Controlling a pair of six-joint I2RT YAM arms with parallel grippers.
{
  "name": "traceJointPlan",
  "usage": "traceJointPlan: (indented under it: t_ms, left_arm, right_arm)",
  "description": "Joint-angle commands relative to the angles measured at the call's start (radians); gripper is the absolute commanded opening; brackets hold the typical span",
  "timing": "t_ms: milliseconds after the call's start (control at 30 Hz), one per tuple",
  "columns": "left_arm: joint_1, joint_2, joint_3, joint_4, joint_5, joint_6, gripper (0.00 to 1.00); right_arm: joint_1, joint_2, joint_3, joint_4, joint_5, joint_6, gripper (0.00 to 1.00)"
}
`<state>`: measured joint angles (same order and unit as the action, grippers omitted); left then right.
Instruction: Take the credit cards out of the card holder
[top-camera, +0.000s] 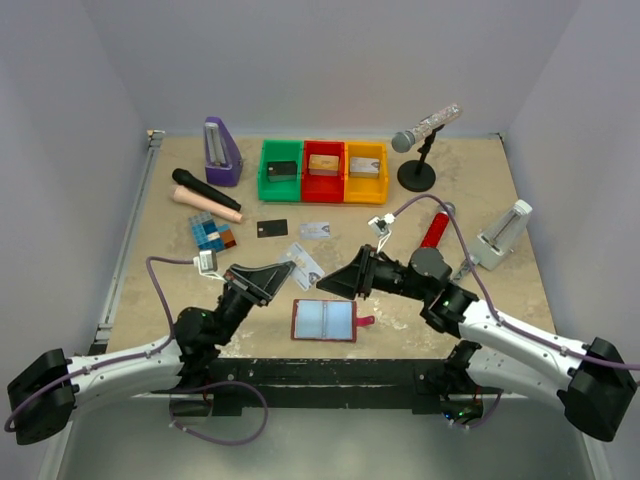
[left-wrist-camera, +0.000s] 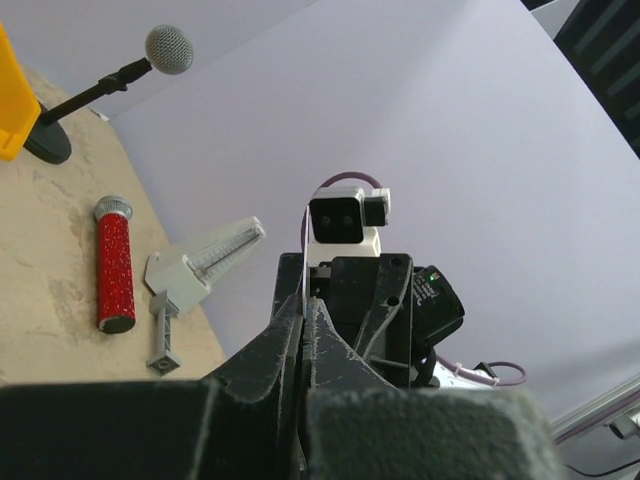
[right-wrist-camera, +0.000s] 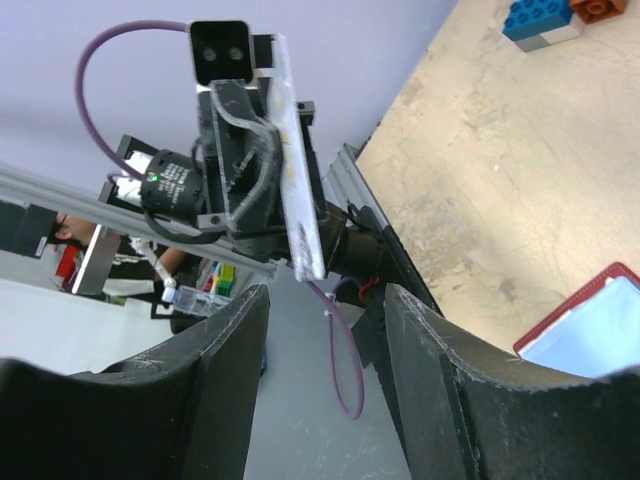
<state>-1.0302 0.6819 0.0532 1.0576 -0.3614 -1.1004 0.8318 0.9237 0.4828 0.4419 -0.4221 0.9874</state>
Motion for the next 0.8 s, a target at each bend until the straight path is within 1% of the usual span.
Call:
traceJointPlan:
  t_ms: [0, 133, 367, 433, 533, 567, 600, 667, 733, 767]
  left_arm:
    - [-0.005, 0.024, -0.038, 0.08, 0.019, -0.016, 0.0]
    - [-0.004, 0.031, -0.036, 0.087, 0.025, -0.019, 0.0]
    - [-0.004, 0.033, -0.036, 0.101, 0.035, -0.018, 0.0]
    - [-0.004, 0.031, -0.039, 0.097, 0.035, -0.016, 0.0]
    - [-0.004, 0.024, -0.041, 0.09, 0.042, -0.015, 0.0]
    - [-0.004, 0.019, -0.042, 0.088, 0.053, -0.007, 0.02]
    - [-0.004, 0.009, -0.042, 0.084, 0.073, 0.005, 0.14]
    - [-0.001, -0.033, -0.044, 0.058, 0.111, 0.031, 0.44]
    - [0.012, -0.102, -0.038, -0.026, 0.153, 0.051, 0.63]
    - [0.019, -0.152, -0.032, -0.097, 0.173, 0.057, 0.69]
  right_arm:
    - [0.001, 0.021, 0.072, 0.083, -0.029, 0.0, 0.54]
    - [0.001, 0.055, 0.099, 0.087, -0.053, 0.005, 0.5]
    - [0.001, 0.096, 0.105, 0.112, -0.075, 0.025, 0.35]
    - [0.001, 0.096, 0.103, 0.115, -0.078, 0.027, 0.26]
    - [0.001, 0.09, 0.106, 0.103, -0.096, 0.022, 0.09]
    - [0.001, 0.086, 0.106, 0.094, -0.107, 0.017, 0.05]
    - [0.001, 0.077, 0.103, 0.09, -0.116, 0.014, 0.0]
    - [-0.003, 0.055, 0.12, 0.06, -0.185, 0.001, 0.0]
    - [-0.01, 0.021, 0.167, -0.07, -0.25, -0.056, 0.0]
    - [-0.014, 0.006, 0.2, -0.156, -0.282, -0.094, 0.0]
